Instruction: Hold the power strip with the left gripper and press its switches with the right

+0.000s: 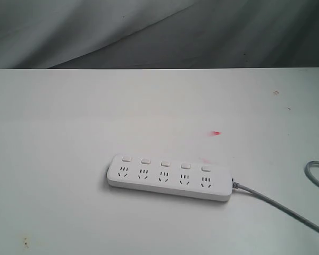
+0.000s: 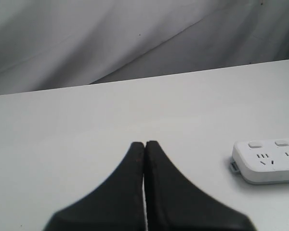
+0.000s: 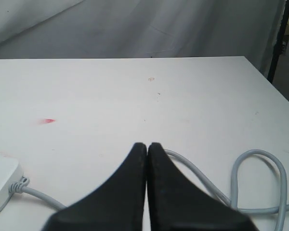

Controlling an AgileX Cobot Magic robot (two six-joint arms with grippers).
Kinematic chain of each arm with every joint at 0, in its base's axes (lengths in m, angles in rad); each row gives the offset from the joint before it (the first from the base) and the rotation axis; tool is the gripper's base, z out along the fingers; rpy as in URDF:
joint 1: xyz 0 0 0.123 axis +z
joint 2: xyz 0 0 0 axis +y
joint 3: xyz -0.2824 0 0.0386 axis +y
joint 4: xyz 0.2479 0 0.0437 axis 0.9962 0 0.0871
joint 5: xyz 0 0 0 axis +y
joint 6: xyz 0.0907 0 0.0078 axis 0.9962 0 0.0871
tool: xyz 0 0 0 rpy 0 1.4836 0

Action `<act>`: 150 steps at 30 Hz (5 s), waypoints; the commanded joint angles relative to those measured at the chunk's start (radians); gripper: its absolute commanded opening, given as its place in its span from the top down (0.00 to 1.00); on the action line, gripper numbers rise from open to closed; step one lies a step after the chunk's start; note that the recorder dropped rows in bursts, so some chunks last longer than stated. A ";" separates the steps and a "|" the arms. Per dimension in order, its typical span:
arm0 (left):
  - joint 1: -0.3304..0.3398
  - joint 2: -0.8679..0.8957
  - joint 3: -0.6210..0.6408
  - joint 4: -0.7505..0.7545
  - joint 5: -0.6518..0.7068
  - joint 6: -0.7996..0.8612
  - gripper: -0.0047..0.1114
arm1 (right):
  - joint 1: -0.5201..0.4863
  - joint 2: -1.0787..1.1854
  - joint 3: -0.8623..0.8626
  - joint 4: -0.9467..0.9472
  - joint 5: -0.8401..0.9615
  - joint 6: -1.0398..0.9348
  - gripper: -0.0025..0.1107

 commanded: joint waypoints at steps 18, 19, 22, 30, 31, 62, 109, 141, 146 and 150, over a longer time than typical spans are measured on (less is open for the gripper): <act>-0.006 0.197 -0.452 -0.198 0.272 -0.002 0.96 | -0.007 -0.004 0.003 -0.007 -0.005 0.000 0.98; -0.006 0.231 -0.484 -0.198 0.272 -0.002 0.96 | -0.007 -0.004 0.003 -0.007 -0.005 0.000 0.98; -0.006 0.335 -0.603 -0.206 0.274 -0.002 0.96 | -0.007 -0.004 0.003 -0.007 -0.005 0.000 0.98; -0.006 0.640 -0.864 -0.356 0.279 0.224 0.96 | -0.007 -0.004 0.003 -0.007 -0.005 0.000 0.98; -0.006 0.678 -0.891 -0.390 0.289 0.290 0.96 | -0.007 -0.004 0.003 -0.007 -0.005 0.000 0.98; 0.554 1.383 -0.995 -1.210 0.941 1.803 0.96 | -0.007 -0.004 0.003 -0.007 -0.005 0.000 0.98; 0.301 1.715 -1.103 -0.797 0.941 2.031 0.96 | -0.007 -0.004 0.003 -0.007 -0.005 0.000 0.98; -0.023 2.013 -1.256 -0.657 0.731 2.031 0.14 | -0.007 -0.004 0.003 -0.007 -0.005 0.000 0.98; -0.023 2.034 -1.282 -0.744 0.792 2.031 0.14 | -0.007 -0.004 0.003 -0.007 -0.005 0.000 0.98; -0.035 2.067 -1.318 -0.764 0.801 2.031 0.14 | -0.007 -0.004 0.003 -0.007 -0.005 0.000 0.98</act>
